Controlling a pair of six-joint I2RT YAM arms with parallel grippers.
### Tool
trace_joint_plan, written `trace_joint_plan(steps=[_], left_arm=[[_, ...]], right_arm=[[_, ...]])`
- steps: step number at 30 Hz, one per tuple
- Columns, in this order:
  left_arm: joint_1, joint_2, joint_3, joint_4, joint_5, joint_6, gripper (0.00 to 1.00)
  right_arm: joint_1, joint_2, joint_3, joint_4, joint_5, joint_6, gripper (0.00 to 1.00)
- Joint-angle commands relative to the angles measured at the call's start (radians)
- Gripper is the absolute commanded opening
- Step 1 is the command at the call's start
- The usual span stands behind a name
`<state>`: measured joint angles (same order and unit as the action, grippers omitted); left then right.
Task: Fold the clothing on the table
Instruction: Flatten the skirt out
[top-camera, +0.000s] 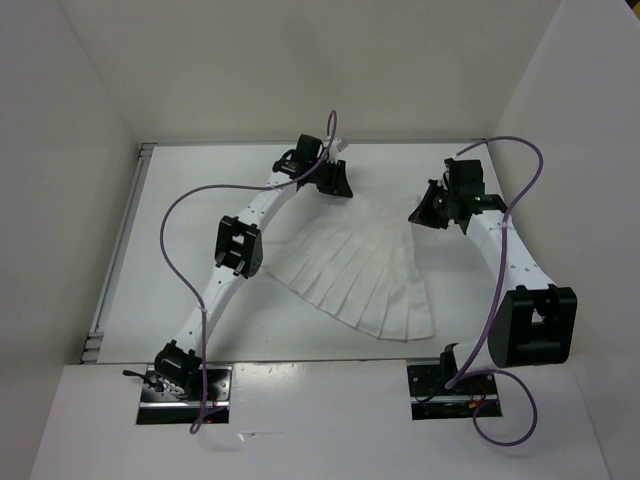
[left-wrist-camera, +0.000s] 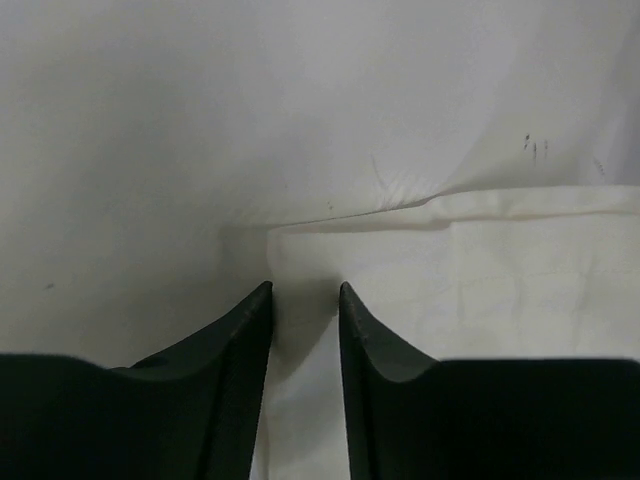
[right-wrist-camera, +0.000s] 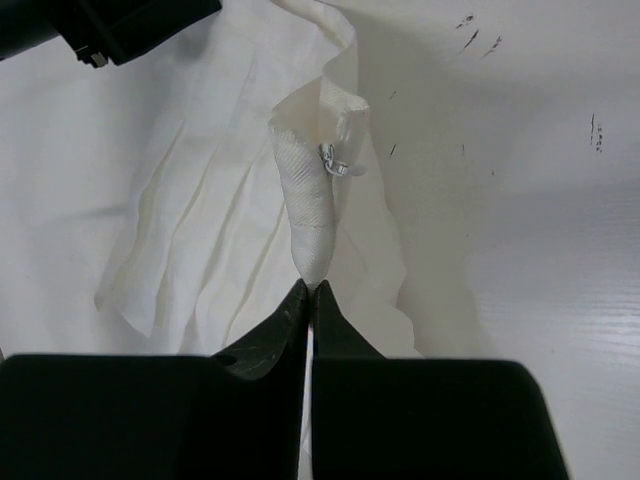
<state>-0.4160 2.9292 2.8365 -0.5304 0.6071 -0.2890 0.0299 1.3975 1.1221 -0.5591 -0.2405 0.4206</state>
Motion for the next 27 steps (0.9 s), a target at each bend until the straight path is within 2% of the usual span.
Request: trace_joint_plan(steps=[1,2,3,5,9,14,16,17,19,20,21,23,25,27], left_arm=[[-0.003,0.024,0.029,-0.071,0.002,0.031,0.38],[-0.003,0.024,0.029,-0.083,0.002,0.031,0.30],[-0.003,0.024,0.029,-0.083,0.002,0.031,0.14],[-0.003,0.024,0.029,-0.103,0.002,0.031,0.00],[-0.003,-0.046,0.020,-0.137,0.039,0.040,0.00],[-0.003,-0.183,-0.015,-0.242,-0.009,0.051,0.00],[0.006,-0.272,-0.073,-0.272,-0.058,0.062,0.00],[0.006,-0.345,-0.119,-0.272,-0.072,0.062,0.00],[0.006,-0.430,-0.317,-0.235,-0.104,0.071,0.00],[0.006,-0.523,-0.403,-0.208,-0.116,0.071,0.00],[0.006,-0.574,-0.595,-0.130,-0.127,0.071,0.00],[0.028,-0.701,-0.782,-0.045,-0.127,0.035,0.00],[0.048,-0.743,-0.956,0.027,-0.113,0.013,0.00],[0.069,-0.752,-1.017,0.046,-0.089,0.002,0.00]], right_arm=[[-0.005,-0.018,0.036,-0.021,-0.003,-0.017,0.01],[-0.005,-0.018,0.036,-0.021,-0.003,-0.017,0.01],[-0.005,-0.018,0.036,-0.021,-0.003,-0.017,0.01],[-0.005,-0.018,0.036,-0.021,-0.003,-0.017,0.01],[-0.005,-0.018,0.036,-0.021,0.007,-0.017,0.06],[-0.034,0.001,0.045,-0.045,0.110,0.024,0.32],[-0.044,0.012,0.045,-0.068,0.154,0.024,0.32],[-0.053,0.029,0.045,-0.068,0.203,0.024,0.34],[-0.053,0.064,0.045,-0.068,0.248,0.024,0.34],[-0.053,0.078,0.057,-0.068,0.262,0.024,0.37],[-0.053,0.093,0.058,-0.068,0.262,0.024,0.37],[-0.053,0.135,0.080,-0.053,0.262,0.015,0.37],[-0.053,0.172,0.108,-0.041,0.250,0.006,0.37],[-0.053,0.239,0.133,-0.030,0.241,-0.003,0.37]])
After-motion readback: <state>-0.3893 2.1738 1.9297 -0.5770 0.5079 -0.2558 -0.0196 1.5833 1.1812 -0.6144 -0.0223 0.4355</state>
